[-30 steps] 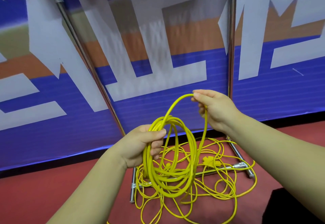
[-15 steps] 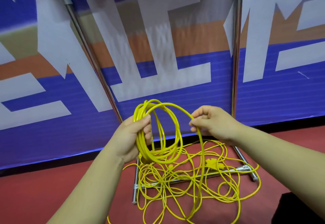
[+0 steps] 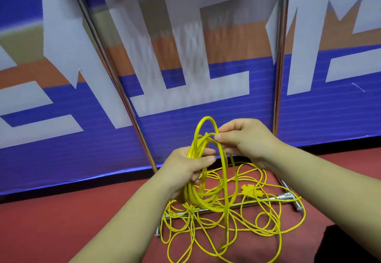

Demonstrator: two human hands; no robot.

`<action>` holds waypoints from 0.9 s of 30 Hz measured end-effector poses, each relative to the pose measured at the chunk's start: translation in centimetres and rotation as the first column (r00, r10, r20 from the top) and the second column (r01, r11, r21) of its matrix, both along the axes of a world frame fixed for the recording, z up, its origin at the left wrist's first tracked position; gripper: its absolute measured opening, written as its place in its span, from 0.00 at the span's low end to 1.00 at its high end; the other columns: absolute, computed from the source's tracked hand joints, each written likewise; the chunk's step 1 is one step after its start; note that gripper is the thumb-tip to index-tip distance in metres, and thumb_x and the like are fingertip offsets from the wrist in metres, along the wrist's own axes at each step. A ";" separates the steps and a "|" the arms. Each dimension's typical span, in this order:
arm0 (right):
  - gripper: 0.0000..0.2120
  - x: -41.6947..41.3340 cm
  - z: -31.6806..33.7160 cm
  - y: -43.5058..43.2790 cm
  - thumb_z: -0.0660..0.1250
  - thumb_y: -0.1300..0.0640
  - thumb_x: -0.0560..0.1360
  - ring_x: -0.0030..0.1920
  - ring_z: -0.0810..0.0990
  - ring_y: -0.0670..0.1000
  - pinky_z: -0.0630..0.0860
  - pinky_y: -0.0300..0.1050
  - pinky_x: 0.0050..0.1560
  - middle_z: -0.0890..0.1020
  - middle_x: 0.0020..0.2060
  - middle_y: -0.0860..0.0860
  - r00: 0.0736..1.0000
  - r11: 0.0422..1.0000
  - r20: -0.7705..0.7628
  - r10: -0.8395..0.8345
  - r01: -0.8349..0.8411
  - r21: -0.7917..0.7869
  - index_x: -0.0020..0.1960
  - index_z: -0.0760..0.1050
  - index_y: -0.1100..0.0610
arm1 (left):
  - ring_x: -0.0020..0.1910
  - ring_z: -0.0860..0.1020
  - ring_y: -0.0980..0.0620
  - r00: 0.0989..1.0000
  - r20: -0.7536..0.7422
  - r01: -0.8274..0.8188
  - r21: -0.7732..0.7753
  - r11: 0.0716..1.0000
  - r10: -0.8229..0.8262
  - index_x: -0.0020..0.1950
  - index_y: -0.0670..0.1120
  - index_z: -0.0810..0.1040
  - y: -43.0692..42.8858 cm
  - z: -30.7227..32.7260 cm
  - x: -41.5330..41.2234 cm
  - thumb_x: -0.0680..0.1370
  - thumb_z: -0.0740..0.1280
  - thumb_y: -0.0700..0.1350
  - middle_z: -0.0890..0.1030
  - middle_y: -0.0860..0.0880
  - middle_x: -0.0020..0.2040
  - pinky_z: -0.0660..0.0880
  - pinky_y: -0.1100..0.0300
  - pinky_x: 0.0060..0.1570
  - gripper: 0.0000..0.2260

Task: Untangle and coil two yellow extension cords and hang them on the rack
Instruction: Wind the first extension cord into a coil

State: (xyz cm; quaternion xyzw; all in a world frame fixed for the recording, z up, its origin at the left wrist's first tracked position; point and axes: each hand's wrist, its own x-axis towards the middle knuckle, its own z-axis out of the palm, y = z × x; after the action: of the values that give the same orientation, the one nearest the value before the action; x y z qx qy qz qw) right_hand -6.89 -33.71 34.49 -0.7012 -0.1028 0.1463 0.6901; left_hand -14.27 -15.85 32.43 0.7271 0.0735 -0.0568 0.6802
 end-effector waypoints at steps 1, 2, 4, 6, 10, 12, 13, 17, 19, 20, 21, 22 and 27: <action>0.06 0.0 0.0 0.2 0.77 0.62 0.71 0.36 0.84 0.49 0.83 0.44 0.41 0.86 0.36 0.55 1.000 1.000 -0.008 -0.008 0.008 0.014 0.46 0.81 0.58 | 0.22 0.66 0.55 1.000 -0.010 0.014 -0.009 1.000 -0.014 0.52 0.46 0.84 -0.2 -0.2 0.1 0.68 0.77 0.48 0.77 0.30 0.53 0.70 0.61 0.27 0.15; 0.06 -0.1 0.1 0.3 0.77 0.62 0.71 0.35 0.84 0.48 0.82 0.43 0.40 0.85 0.35 0.54 1.000 0.999 -0.015 -0.013 0.014 0.030 0.46 0.81 0.58 | 0.22 0.66 0.55 0.999 -0.020 0.030 -0.014 0.999 -0.030 0.53 0.45 0.83 -0.4 -0.3 0.1 0.68 0.77 0.49 0.77 0.28 0.53 0.70 0.61 0.27 0.16; 0.07 -0.2 0.2 0.4 0.77 0.62 0.71 0.34 0.84 0.49 0.82 0.43 0.38 0.85 0.34 0.54 1.000 0.998 -0.015 -0.025 0.026 0.050 0.44 0.79 0.58 | 0.23 0.67 0.55 0.997 -0.029 0.072 -0.008 0.997 -0.073 0.54 0.43 0.81 -0.7 -0.6 0.2 0.67 0.78 0.50 0.77 0.25 0.52 0.71 0.60 0.28 0.20; 0.07 -0.3 0.4 0.3 0.77 0.63 0.71 0.35 0.84 0.51 0.82 0.44 0.39 0.84 0.34 0.55 0.999 0.997 0.009 -0.043 0.043 0.060 0.42 0.79 0.58 | 0.24 0.67 0.54 0.994 -0.045 0.097 0.006 0.995 -0.096 0.51 0.45 0.82 -1.0 -0.8 0.4 0.67 0.78 0.50 0.76 0.25 0.43 0.71 0.59 0.30 0.17; 0.07 -0.3 0.5 0.0 0.78 0.62 0.70 0.35 0.84 0.52 0.82 0.44 0.37 0.84 0.33 0.56 0.996 0.995 0.051 -0.071 0.068 0.071 0.42 0.79 0.60 | 0.24 0.67 0.53 0.992 -0.062 0.107 0.000 0.994 -0.107 0.49 0.44 0.82 -1.8 -0.8 0.5 0.69 0.76 0.47 0.71 0.46 0.28 0.71 0.59 0.30 0.12; 0.07 -0.2 0.5 -0.1 0.78 0.62 0.71 0.36 0.84 0.54 0.84 0.46 0.40 0.85 0.36 0.58 0.995 0.995 0.060 -0.077 0.073 0.067 0.44 0.80 0.61 | 0.24 0.66 0.54 0.991 -0.046 0.123 -0.037 0.992 -0.125 0.53 0.39 0.81 -2.3 -0.9 0.6 0.72 0.75 0.46 0.76 0.48 0.30 0.70 0.59 0.30 0.14; 0.07 -0.2 0.5 -0.3 0.77 0.61 0.71 0.37 0.85 0.55 0.84 0.48 0.42 0.86 0.37 0.59 0.995 0.996 0.073 -0.074 0.070 0.061 0.44 0.80 0.61 | 0.24 0.66 0.55 0.991 -0.041 0.122 -0.045 0.992 -0.124 0.54 0.38 0.80 -2.5 -0.8 0.6 0.73 0.74 0.45 0.78 0.50 0.31 0.70 0.59 0.30 0.14; 0.05 -0.1 0.5 -1.2 0.77 0.62 0.71 0.38 0.85 0.51 0.82 0.45 0.41 0.86 0.38 0.55 0.984 0.997 0.177 -0.031 0.019 0.071 0.44 0.82 0.56 | 0.24 0.65 0.55 0.996 -0.003 0.087 -0.054 0.995 -0.088 0.50 0.42 0.80 -2.6 -0.2 0.8 0.71 0.75 0.46 0.78 0.48 0.34 0.69 0.60 0.29 0.12; 0.07 -0.1 0.3 -1.7 0.77 0.63 0.71 0.41 0.84 0.51 0.82 0.47 0.45 0.87 0.39 0.54 0.978 0.997 0.209 0.003 -0.020 0.077 0.46 0.83 0.54 | 0.24 0.64 0.56 0.999 0.017 0.030 -0.100 0.995 -0.028 0.50 0.42 0.81 -2.0 0.3 1.0 0.71 0.75 0.45 0.78 0.45 0.38 0.68 0.61 0.28 0.10; 0.07 -0.2 0.2 -2.0 0.76 0.63 0.71 0.41 0.83 0.52 0.81 0.49 0.47 0.86 0.40 0.55 0.976 0.996 0.215 0.029 -0.046 0.076 0.47 0.83 0.54 | 0.23 0.64 0.57 1.000 0.025 -0.010 -0.127 0.992 0.013 0.50 0.41 0.80 -1.7 0.6 1.1 0.73 0.75 0.43 0.77 0.42 0.40 0.68 0.61 0.27 0.10; 0.08 -0.2 -0.1 -2.2 0.76 0.64 0.71 0.41 0.82 0.53 0.80 0.49 0.46 0.85 0.40 0.57 0.976 0.994 0.209 0.059 -0.076 0.074 0.47 0.82 0.55 | 0.22 0.64 0.57 0.998 0.034 -0.051 -0.151 0.987 0.057 0.52 0.40 0.80 -1.4 1.0 1.1 0.74 0.75 0.41 0.75 0.39 0.42 0.69 0.62 0.26 0.10; 0.08 -0.3 -0.4 -2.3 0.76 0.65 0.71 0.41 0.80 0.55 0.78 0.49 0.45 0.84 0.40 0.58 0.978 0.992 0.190 0.091 -0.107 0.074 0.48 0.80 0.56 | 0.22 0.64 0.58 0.994 0.046 -0.088 -0.175 0.981 0.097 0.53 0.40 0.79 -1.0 1.4 1.2 0.74 0.75 0.40 0.74 0.39 0.44 0.69 0.63 0.25 0.11; 0.15 -1.2 -2.6 -1.5 0.79 0.61 0.68 0.41 0.79 0.55 0.73 0.51 0.44 0.83 0.40 0.62 0.941 0.949 0.124 0.314 -0.310 -0.047 0.48 0.75 0.58 | 0.21 0.64 0.60 0.963 0.127 -0.185 -0.323 0.928 0.236 0.50 0.43 0.78 0.7 3.7 1.2 0.77 0.70 0.40 0.81 0.48 0.38 0.68 0.65 0.23 0.03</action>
State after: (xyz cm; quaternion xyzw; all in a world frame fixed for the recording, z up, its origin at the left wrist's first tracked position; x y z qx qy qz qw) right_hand -8.08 -35.20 31.88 -0.6933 -0.2553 0.2092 0.6407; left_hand -13.11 -15.18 36.11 0.6020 0.0854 0.0660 0.7911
